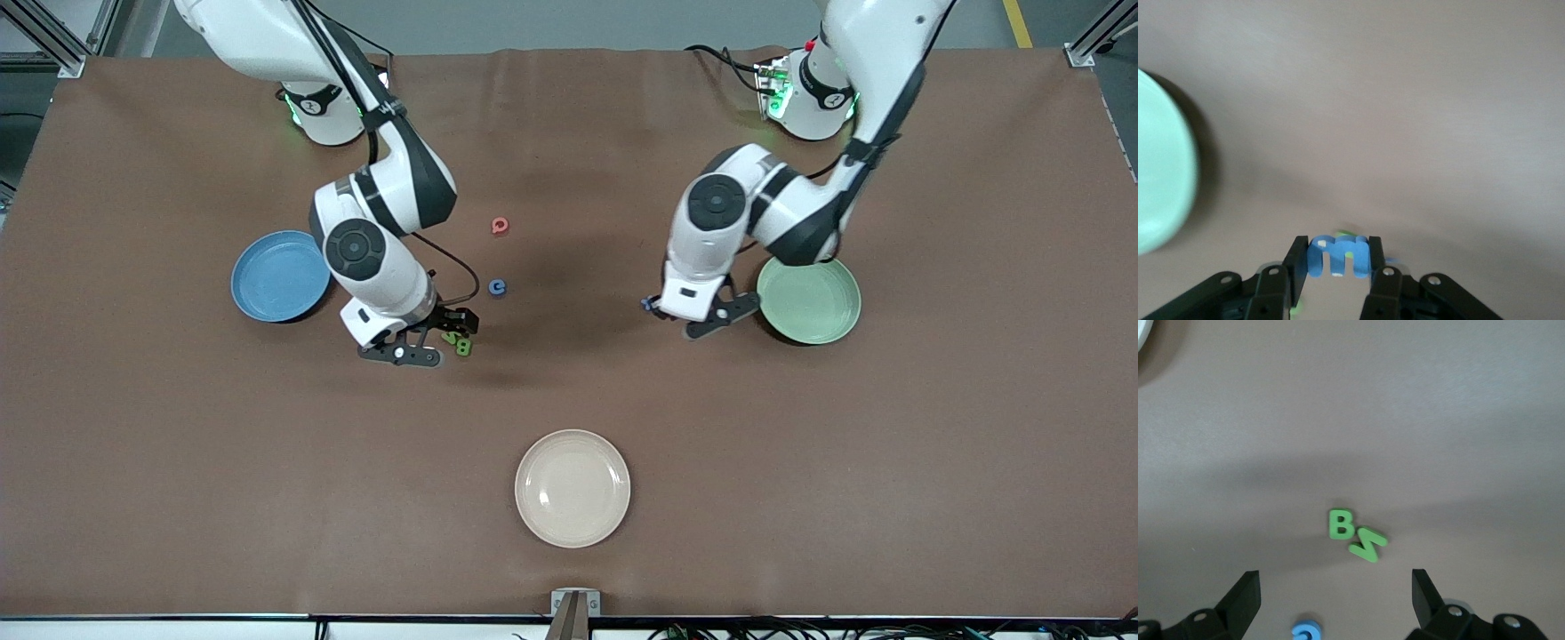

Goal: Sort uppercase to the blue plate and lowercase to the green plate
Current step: 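Carry the m onto the green plate while the right gripper grasps the B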

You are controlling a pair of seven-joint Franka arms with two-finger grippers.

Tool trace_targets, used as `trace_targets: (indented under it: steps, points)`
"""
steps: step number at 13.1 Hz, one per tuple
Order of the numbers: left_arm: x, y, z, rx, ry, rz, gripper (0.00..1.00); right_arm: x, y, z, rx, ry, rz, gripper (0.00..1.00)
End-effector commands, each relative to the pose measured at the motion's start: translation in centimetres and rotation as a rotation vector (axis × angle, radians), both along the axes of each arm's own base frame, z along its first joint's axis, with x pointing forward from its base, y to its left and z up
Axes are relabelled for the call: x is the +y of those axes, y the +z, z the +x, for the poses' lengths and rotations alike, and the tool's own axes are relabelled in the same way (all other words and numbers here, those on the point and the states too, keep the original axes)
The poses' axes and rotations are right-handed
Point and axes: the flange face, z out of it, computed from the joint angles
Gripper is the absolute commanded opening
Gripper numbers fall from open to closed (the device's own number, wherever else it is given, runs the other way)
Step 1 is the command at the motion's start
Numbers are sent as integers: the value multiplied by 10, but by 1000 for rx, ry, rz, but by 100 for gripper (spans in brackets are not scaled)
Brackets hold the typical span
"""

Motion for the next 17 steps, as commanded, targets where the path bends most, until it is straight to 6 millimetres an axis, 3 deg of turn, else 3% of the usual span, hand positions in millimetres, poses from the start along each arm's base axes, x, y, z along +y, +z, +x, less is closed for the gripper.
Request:
trace_targets:
  steps: [1, 3, 5, 8, 12, 14, 17]
  points:
    - [67, -5, -16, 55, -125, 7, 26, 14, -16, -5, -7, -29, -10, 95]
    - [102, -11, -14, 85, -179, -5, 26, 15, -35, -2, -26, -33, -6, 83]
    - [129, -20, -13, 105, -242, -10, 26, 16, -53, -2, -34, -48, -6, 81]
    - [151, -37, -19, 110, -318, -7, 26, 18, -75, -2, -45, -47, -7, 79]
    - [156, -57, -35, 100, -361, -2, 26, 17, -92, 1, -73, -46, 0, 75]
    - [169, -65, -35, 91, -371, 2, 26, 16, -98, 3, -86, -48, 2, 74]
    - [171, -75, -40, 89, -390, -3, 27, 14, -103, 3, -86, -45, -3, 73]
